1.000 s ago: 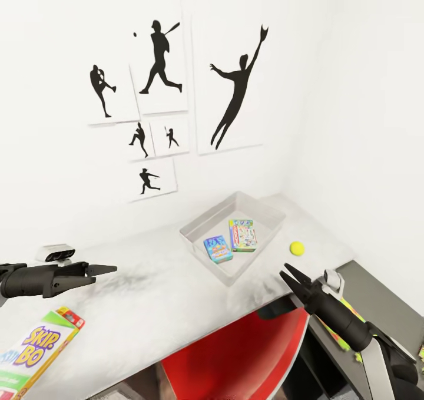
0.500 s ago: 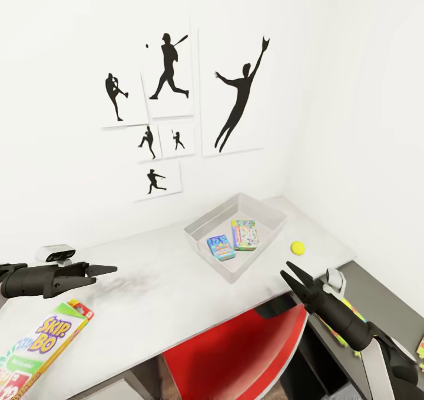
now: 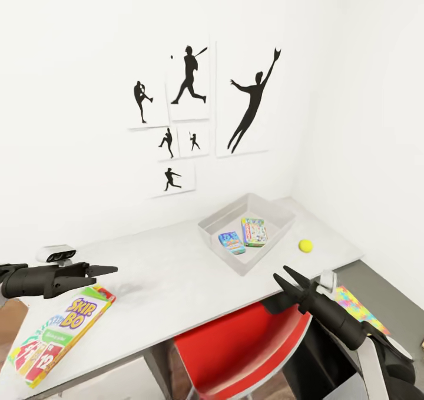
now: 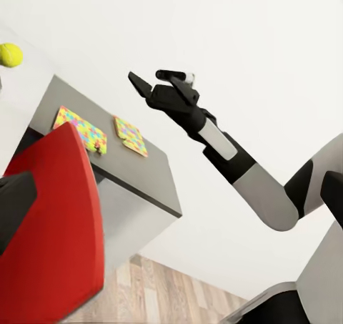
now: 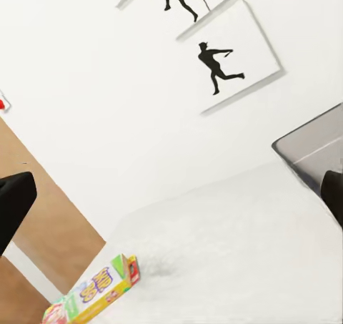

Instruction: Put all the toys in the child's room - the three board games (two on the bed and one on the table), the two jigsaw puzzles on the table, and the tennis ball on the table - inside the toy box on the table in the child's room.

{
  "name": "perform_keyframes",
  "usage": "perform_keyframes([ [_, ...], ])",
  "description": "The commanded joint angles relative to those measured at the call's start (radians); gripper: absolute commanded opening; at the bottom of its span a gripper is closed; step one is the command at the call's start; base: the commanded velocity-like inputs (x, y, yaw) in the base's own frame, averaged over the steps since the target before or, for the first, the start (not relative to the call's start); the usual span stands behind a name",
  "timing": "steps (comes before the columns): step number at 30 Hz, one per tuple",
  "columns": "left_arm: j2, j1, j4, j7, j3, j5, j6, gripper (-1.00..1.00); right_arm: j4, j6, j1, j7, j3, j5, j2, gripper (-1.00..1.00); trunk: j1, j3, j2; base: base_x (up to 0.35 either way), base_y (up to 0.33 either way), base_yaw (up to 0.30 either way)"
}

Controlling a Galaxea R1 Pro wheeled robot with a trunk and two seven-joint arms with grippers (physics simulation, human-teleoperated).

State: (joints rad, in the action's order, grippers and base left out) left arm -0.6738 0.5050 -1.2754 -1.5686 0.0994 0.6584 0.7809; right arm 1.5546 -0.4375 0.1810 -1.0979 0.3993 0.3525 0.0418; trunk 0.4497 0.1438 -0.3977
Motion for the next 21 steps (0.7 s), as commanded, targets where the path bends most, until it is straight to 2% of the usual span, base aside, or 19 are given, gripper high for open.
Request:
perform_keyframes([
  [1,-0.001,0.001,0.001,-0.002,0.003,0.005,0.011,1.00,0.001,-0.010,0.001,0.000,0.002,0.000,0.002,1.00,0.000,0.001,-0.002,-0.207,0.173,0.089],
  [4,-0.001,0.001,0.001,-0.002,0.003,0.002,0.010,1.00,0.000,-0.013,0.001,0.032,0.001,-0.009,0.003,1.00,0.000,-0.004,-0.002,-0.217,0.190,0.090],
  [10,-0.001,0.001,0.001,-0.002,-0.001,-0.035,0.011,1.00,0.000,-0.019,0.002,0.096,0.000,-0.012,0.003,1.00,0.000,-0.014,-0.002,-0.223,0.202,0.094],
  [17,0.000,0.001,0.001,-0.002,-0.004,-0.044,0.011,1.00,0.002,-0.058,0.002,0.158,0.001,-0.013,-0.003,1.00,0.000,-0.026,-0.002,-0.223,0.205,0.097],
  [18,0.000,0.001,0.001,-0.002,-0.005,-0.044,0.011,1.00,0.002,-0.067,0.002,0.173,-0.003,-0.014,-0.002,1.00,0.000,-0.028,-0.002,-0.191,0.163,0.098],
  [21,0.000,0.001,0.001,-0.002,-0.005,-0.045,0.010,1.00,0.004,-0.108,0.003,0.249,-0.049,-0.018,-0.005,1.00,0.000,-0.033,-0.002,-0.084,0.064,0.100],
])
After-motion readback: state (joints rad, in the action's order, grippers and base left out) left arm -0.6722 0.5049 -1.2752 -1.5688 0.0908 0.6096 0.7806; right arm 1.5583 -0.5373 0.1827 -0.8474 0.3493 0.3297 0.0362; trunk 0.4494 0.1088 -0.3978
